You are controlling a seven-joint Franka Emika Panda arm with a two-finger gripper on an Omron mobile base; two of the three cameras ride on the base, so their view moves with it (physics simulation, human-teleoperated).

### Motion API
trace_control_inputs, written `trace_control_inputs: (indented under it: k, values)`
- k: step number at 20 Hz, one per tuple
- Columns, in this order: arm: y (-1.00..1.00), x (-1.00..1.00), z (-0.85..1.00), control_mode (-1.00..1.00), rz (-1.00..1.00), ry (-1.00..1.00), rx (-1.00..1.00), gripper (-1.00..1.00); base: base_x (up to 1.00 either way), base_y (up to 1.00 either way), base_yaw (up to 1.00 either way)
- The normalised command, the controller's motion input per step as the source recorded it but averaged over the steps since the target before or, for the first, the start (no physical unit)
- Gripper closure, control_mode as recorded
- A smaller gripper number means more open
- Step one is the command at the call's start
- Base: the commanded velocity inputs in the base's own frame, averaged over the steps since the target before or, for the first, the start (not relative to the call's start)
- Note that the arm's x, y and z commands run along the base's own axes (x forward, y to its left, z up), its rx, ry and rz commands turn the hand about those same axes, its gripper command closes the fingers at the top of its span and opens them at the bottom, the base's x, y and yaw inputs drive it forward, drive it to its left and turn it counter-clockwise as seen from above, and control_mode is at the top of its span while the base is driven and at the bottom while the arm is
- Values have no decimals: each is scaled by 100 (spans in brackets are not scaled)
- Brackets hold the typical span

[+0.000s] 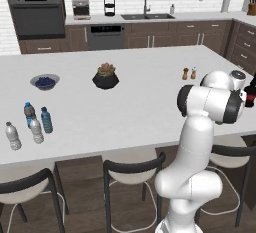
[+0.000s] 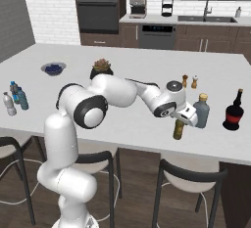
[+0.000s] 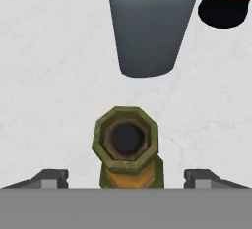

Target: Move the plastic bottles in the middle to the plastics group, and the glass bottles in the middle to the glass group.

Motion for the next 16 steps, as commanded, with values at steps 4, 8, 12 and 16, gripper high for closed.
trace_control_inputs:
  k: [4,8,12,16]
  values:
    - [0,0,0,-100,0,0,0,-100,0,0,0]
    - [0,-1,1,-100,0,0,0,-100,0,0,0]
    - [0,-35,21,-100,0,0,0,-100,0,0,0]
    - [17,-61,26,-100,0,0,0,-100,0,0,0]
